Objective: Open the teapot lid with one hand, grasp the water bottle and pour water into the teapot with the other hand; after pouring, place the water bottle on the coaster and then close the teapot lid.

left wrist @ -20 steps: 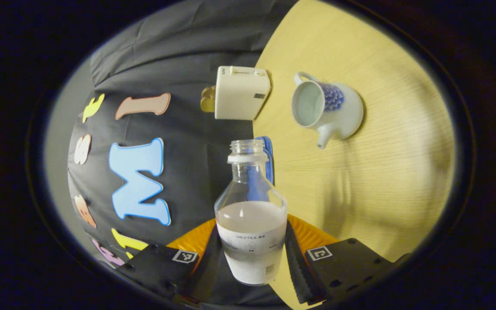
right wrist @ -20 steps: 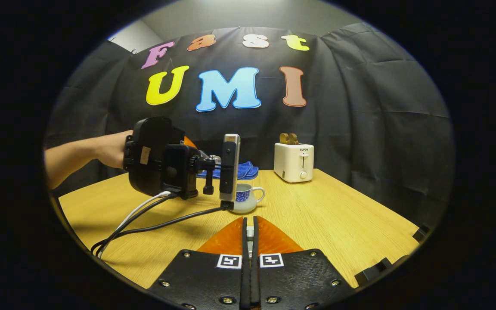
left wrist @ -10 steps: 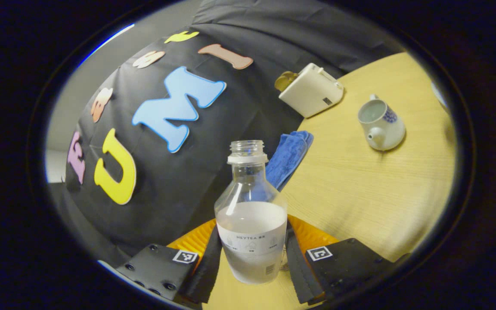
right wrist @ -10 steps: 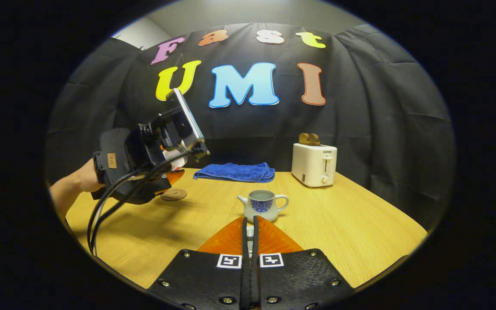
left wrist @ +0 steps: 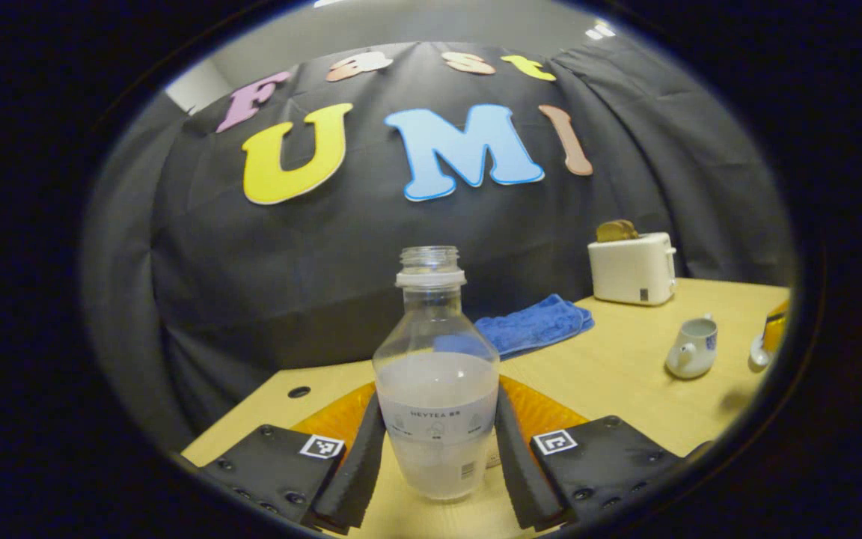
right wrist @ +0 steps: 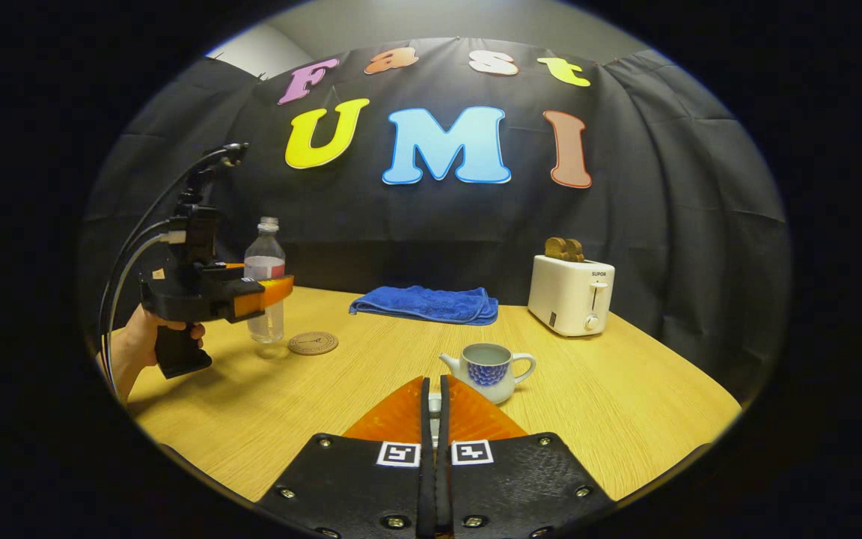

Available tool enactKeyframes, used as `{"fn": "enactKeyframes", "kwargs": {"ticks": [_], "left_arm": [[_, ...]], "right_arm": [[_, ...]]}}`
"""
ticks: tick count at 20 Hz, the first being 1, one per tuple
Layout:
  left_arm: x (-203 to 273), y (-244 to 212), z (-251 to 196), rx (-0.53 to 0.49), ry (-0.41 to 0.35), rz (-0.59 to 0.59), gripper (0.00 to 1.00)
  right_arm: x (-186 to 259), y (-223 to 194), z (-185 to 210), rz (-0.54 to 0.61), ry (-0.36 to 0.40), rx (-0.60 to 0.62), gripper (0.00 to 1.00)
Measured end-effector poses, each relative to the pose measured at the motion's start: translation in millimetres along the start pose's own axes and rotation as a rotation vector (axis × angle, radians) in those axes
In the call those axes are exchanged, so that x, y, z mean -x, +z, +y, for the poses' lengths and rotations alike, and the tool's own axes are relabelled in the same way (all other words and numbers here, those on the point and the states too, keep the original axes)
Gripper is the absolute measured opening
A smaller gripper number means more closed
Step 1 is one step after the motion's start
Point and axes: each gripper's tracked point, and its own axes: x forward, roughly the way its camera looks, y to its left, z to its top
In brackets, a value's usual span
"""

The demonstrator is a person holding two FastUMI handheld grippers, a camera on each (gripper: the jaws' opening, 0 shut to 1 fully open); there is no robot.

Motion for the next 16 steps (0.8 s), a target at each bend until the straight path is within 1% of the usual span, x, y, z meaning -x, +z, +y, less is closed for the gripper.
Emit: {"fn": "enactKeyframes", "kwargs": {"ticks": [2, 4, 7, 13, 16], "left_arm": [[-2.2, 0.5, 12.8, 0.080, 0.000, -0.023, 0.84], [-8.8, 2.6, 17.0, 0.118, 0.003, -0.032, 0.82], [-28.4, 5.1, 15.3, 0.172, -0.022, -0.027, 0.83], [-61.9, -4.2, -10.1, 0.120, -0.051, 0.004, 0.83], [-73.5, -16.3, -15.1, 0.135, -0.067, 0.018, 0.83]], "right_arm": [[-2.9, -3.4, -0.3, 0.011, -0.003, -0.004, 0.01], [-4.2, -5.6, -1.7, 0.018, -0.007, -0.008, 0.01], [-5.7, -6.9, -4.0, 0.021, -0.014, -0.016, 0.01], [-8.7, -9.9, -11.2, 0.031, -0.018, -0.034, 0.01], [-8.8, -9.8, -15.3, 0.030, -0.024, -0.038, 0.01]]}}
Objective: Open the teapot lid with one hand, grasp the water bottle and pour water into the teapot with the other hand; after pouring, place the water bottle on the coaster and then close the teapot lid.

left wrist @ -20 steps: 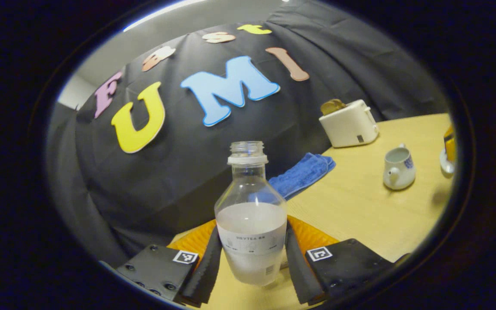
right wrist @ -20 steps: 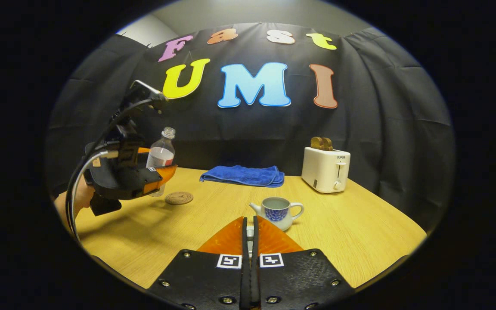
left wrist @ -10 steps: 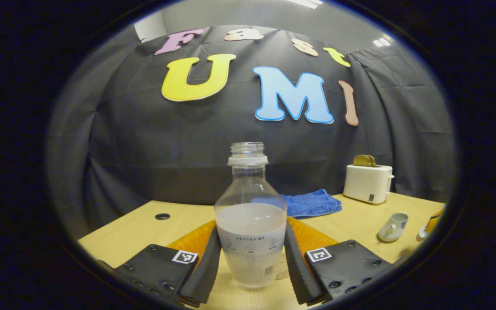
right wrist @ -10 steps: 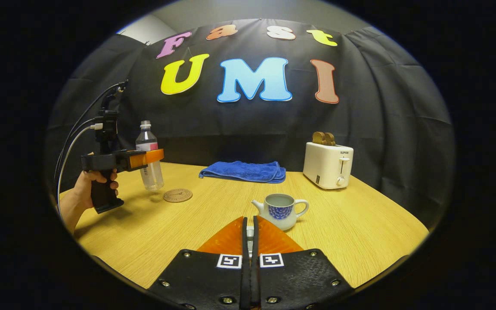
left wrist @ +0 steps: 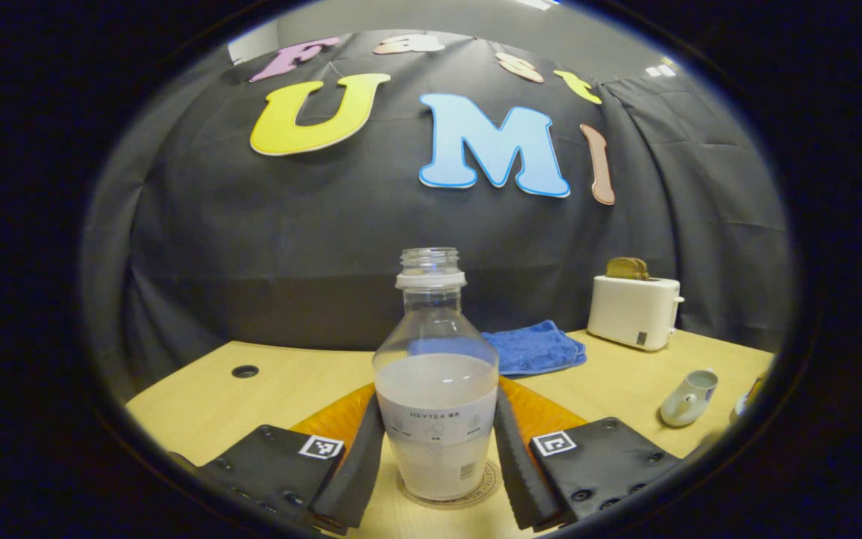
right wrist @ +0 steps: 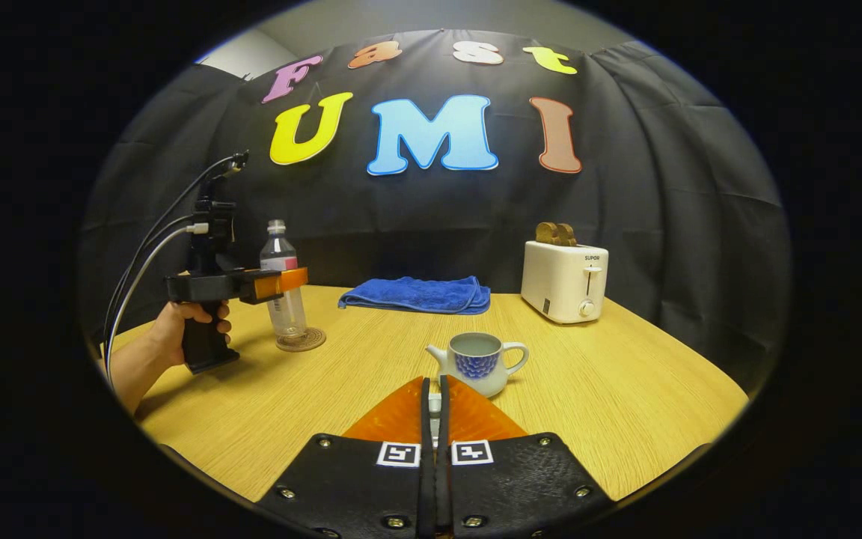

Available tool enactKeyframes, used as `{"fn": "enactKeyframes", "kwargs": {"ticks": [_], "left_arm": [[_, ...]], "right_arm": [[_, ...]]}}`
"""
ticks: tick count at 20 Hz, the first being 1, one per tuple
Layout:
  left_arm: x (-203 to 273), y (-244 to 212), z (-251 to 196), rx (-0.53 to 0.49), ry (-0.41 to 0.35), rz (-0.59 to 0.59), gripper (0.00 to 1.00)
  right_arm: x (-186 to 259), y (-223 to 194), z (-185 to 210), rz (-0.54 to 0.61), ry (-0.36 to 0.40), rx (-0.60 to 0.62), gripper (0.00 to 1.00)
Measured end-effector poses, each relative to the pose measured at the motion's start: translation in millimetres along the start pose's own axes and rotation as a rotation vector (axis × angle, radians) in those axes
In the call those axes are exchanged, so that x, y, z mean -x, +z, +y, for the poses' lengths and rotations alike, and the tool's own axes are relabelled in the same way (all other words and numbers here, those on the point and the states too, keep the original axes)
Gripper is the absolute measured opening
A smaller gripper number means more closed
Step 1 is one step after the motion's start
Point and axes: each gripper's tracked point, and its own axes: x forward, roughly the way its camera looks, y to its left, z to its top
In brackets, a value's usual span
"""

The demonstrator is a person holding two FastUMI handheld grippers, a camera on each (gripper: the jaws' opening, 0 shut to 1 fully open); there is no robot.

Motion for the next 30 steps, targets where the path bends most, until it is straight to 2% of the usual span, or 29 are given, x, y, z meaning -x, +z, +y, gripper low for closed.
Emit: {"fn": "enactKeyframes", "kwargs": {"ticks": [8, 15, 18, 19, 25, 30], "left_arm": [[-7.6, -9.3, 4.0, 0.050, 0.001, 0.000, 0.83], [-11.0, -11.9, -2.3, -0.025, 0.000, 0.016, 0.83], [-10.6, -11.5, 0.9, -0.052, 0.026, 0.016, 0.88], [-6.7, -8.4, 2.7, -0.054, 0.030, 0.018, 0.98], [1.4, -4.7, 0.6, -0.022, 0.046, 0.006, 1.00], [13.5, -2.4, -7.8, -0.049, 0.052, 0.001, 1.00]], "right_arm": [[-0.6, -2.3, -3.7, 0.005, -0.001, -0.015, 0.01], [-1.4, -1.3, -4.8, 0.003, -0.008, -0.017, 0.01], [-1.3, -2.4, -6.9, 0.004, -0.010, -0.027, 0.01], [-1.0, -2.3, -7.2, 0.004, -0.011, -0.028, 0.01], [3.8, 1.1, -7.9, -0.011, -0.009, -0.032, 0.01], [8.6, 3.3, -5.1, -0.016, -0.002, -0.028, 0.01]]}}
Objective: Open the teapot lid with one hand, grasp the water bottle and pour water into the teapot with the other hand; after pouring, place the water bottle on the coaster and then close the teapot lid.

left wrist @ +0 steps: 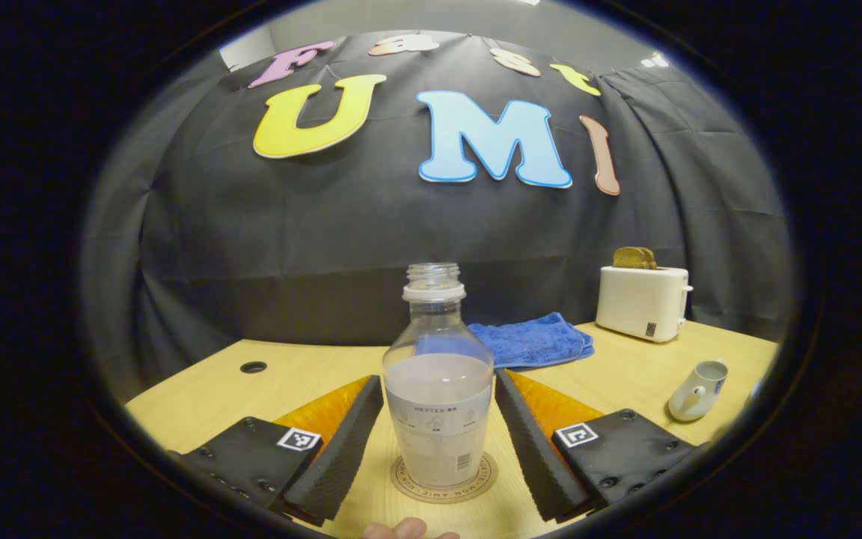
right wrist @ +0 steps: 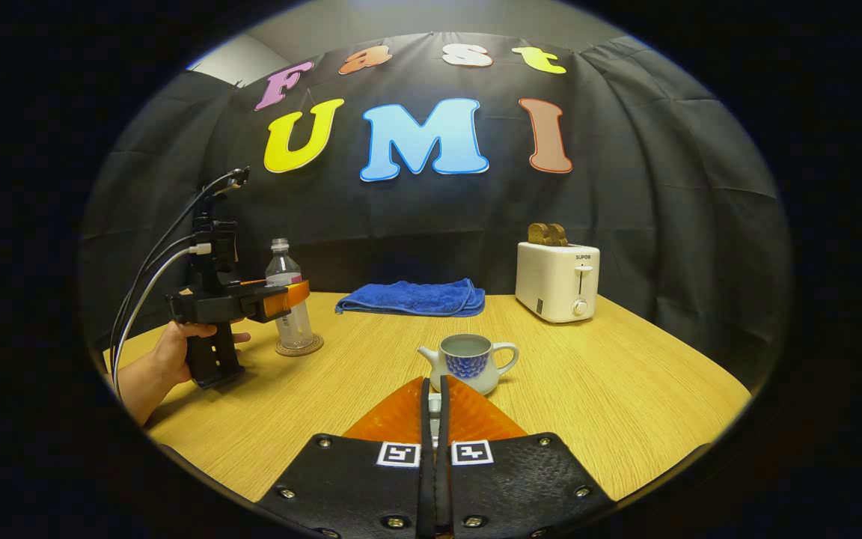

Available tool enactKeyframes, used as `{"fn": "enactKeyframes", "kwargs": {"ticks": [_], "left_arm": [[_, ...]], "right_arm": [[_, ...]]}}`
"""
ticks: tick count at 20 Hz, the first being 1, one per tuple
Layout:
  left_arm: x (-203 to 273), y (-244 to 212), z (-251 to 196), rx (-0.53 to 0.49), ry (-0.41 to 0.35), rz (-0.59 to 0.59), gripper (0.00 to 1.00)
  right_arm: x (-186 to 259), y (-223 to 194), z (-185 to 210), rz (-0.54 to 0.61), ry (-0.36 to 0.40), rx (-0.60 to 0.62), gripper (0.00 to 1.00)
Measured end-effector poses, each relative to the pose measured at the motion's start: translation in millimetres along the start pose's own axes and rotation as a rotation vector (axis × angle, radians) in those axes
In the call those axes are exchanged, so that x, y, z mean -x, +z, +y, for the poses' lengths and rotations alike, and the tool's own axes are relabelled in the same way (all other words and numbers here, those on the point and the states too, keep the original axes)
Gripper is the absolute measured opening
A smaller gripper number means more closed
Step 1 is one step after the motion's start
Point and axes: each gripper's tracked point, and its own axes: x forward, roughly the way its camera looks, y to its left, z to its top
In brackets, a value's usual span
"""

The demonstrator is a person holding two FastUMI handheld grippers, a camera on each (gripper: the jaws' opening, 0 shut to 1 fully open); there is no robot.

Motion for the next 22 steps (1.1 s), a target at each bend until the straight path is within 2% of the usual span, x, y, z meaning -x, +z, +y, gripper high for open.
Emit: {"fn": "enactKeyframes", "kwargs": {"ticks": [5, 9, 16, 22], "left_arm": [[18.2, -1.3, 0.1, 0.011, 0.018, 0.007, 1.00], [54.1, 5.9, 0.7, 0.018, 0.052, -0.025, 1.00], [118.3, 20.9, -32.5, 0.028, 0.013, -0.073, 1.00], [134.7, 26.3, -55.4, 0.032, -0.020, -0.100, 1.00]], "right_arm": [[3.6, 4.7, -0.5, -0.015, -0.004, -0.001, 0.01], [-9.2, 18.8, -4.1, -0.046, -0.010, 0.016, 0.01], [-69.9, 49.6, -27.7, -0.119, -0.074, 0.036, 0.01], [-115.6, 38.1, -34.9, -0.091, -0.112, 0.089, 0.01]]}}
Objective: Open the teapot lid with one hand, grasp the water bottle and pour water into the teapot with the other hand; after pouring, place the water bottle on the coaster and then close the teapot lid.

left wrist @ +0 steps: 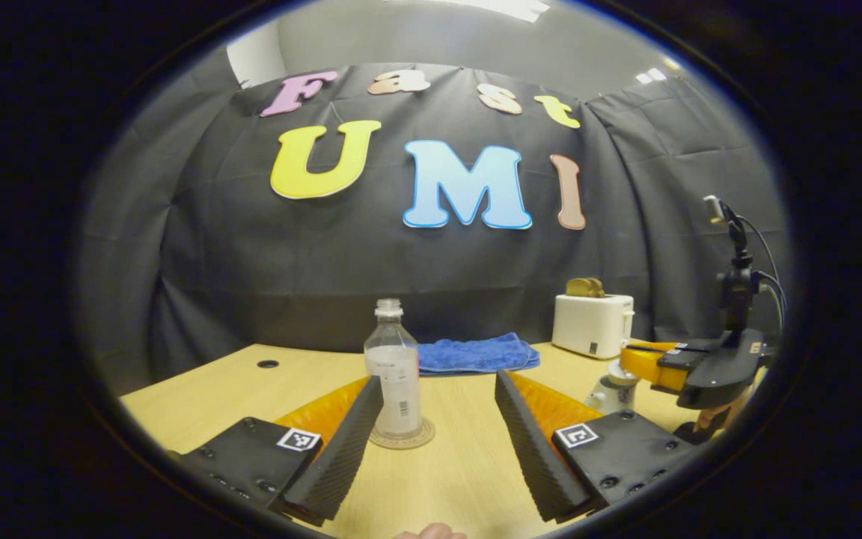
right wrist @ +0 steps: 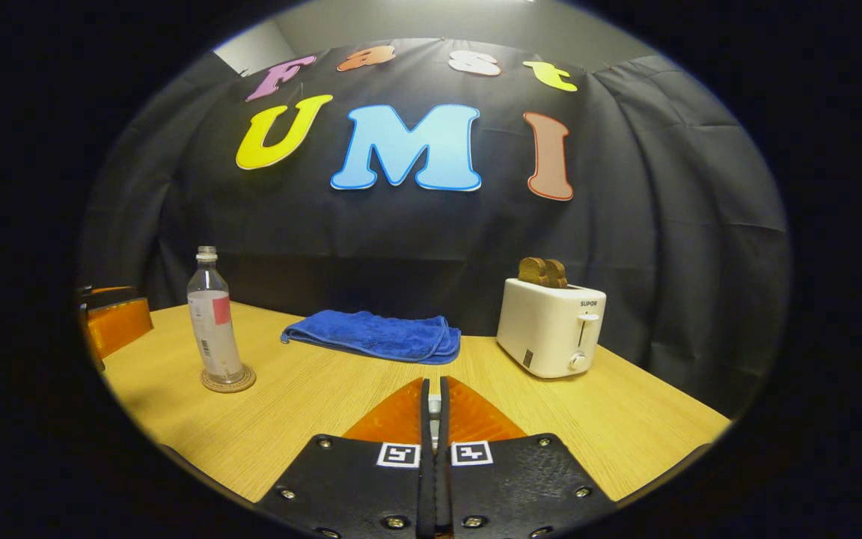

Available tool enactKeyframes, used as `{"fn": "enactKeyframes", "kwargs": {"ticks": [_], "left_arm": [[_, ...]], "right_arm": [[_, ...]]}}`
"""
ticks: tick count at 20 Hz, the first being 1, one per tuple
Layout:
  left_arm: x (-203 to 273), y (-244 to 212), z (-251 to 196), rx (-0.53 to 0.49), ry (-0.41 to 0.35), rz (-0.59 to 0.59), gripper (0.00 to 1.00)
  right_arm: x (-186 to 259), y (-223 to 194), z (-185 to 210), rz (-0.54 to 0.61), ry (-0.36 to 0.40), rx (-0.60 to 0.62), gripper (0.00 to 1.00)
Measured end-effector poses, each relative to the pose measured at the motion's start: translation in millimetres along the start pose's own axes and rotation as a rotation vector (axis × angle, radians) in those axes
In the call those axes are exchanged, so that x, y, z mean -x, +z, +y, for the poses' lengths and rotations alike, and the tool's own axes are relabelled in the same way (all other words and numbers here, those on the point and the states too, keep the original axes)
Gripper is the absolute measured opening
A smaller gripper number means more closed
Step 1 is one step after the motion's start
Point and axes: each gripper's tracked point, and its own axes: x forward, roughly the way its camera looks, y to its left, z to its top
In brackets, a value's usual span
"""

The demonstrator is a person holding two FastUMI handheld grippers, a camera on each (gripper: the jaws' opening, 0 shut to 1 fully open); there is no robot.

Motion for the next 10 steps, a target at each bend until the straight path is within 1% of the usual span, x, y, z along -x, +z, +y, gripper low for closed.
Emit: {"fn": "enactKeyframes", "kwargs": {"ticks": [2, 9, 10], "left_arm": [[-0.8, 1.3, 1.5, 0.007, -0.006, -0.003, 1.00], [-2.1, -3.1, 13.5, 0.032, 0.016, 0.004, 1.00], [-0.8, -2.7, 13.8, 0.034, 0.018, 0.002, 1.00]], "right_arm": [[-4.9, -4.1, 2.2, 0.013, -0.001, 0.002, 0.01], [-8.5, -10.9, 3.0, 0.042, -0.010, -0.001, 0.01], [-7.9, -11.5, 2.0, 0.045, -0.017, 0.005, 0.08]]}}
